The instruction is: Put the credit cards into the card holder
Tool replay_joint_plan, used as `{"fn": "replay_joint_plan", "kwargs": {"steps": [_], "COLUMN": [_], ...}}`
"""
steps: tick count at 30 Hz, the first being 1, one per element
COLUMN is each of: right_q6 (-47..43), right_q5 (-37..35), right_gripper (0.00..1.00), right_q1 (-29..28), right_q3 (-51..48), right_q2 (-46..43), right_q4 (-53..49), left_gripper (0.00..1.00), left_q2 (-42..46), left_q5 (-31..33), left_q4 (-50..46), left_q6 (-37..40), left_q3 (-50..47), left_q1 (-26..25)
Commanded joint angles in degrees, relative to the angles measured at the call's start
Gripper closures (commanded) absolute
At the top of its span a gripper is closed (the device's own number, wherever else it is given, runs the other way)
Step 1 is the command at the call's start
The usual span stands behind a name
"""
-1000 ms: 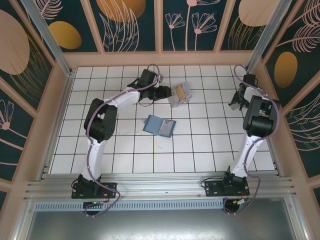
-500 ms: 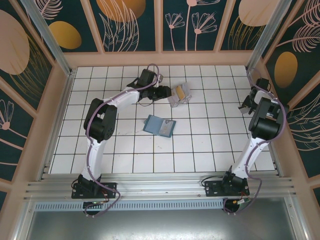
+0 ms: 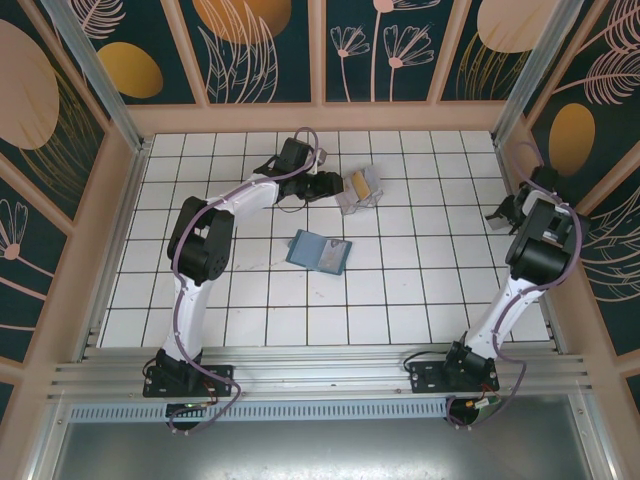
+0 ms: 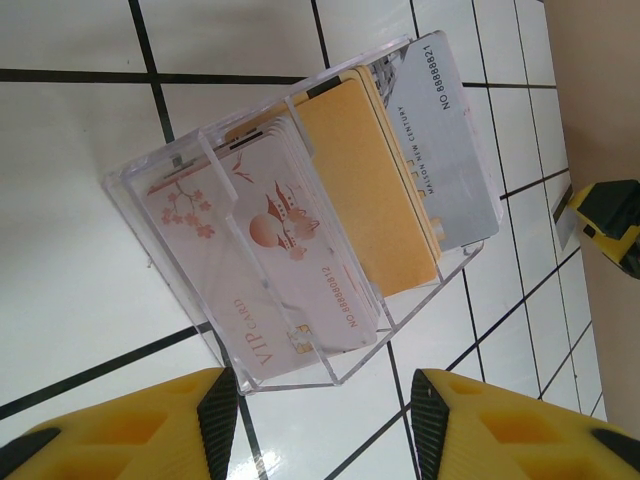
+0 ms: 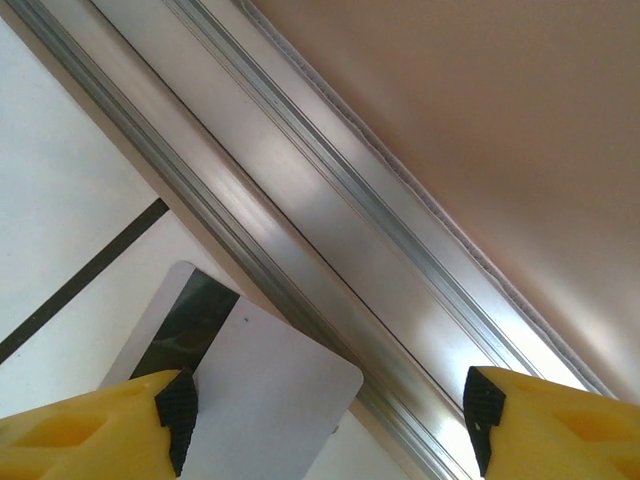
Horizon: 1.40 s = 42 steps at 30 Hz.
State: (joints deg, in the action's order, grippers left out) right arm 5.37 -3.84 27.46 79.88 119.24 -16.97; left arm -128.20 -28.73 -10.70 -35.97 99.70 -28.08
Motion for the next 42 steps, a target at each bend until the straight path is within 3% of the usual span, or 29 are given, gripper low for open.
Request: {"fn": "replay_joint_plan", "kwargs": {"steps": [1, 8, 13, 19, 26, 42], "right_q6": [0.93, 2.35, 2.28, 2.18, 2.28, 2.36], "right_q5": [2.66, 7.90, 8.51, 9.20, 7.86, 5.86], "right_gripper": [0.29, 0.34, 0.42, 0.44, 0.60, 0.85], "right_q1": [0.49, 1.36, 1.36, 1.46, 1.54, 1.77], "right_q3": [-2.68, -5.58, -5.52, -4.81, -4.98, -6.37], "right_q2": [-0.51, -0.36, -0.72, 0.46, -0.60, -3.78], "right_q4": [-0.33, 3.60, 3.96, 3.17, 3.00, 4.14], "left_gripper": [0.48, 0.48, 0.48, 0.48, 0.48, 0.48], "left_q2": [1.73, 1.95, 1.64, 1.90, 2.17, 2.28], "left_q5": [-0.91, -0.67, -0.71, -0.37, -0.43, -0.62], "left_q4": [-0.81, -1.60, -1.96, -2.44, -2.66, -2.66], "left_q6": [1.51, 2.04, 2.13, 2.52, 2.65, 2.66], "left_q3": [1.34, 1.79, 2.62, 2.74, 2.69, 2.87], "left_q1": [0.30, 0.31, 0.34, 0.38, 0.48, 0.49]}}
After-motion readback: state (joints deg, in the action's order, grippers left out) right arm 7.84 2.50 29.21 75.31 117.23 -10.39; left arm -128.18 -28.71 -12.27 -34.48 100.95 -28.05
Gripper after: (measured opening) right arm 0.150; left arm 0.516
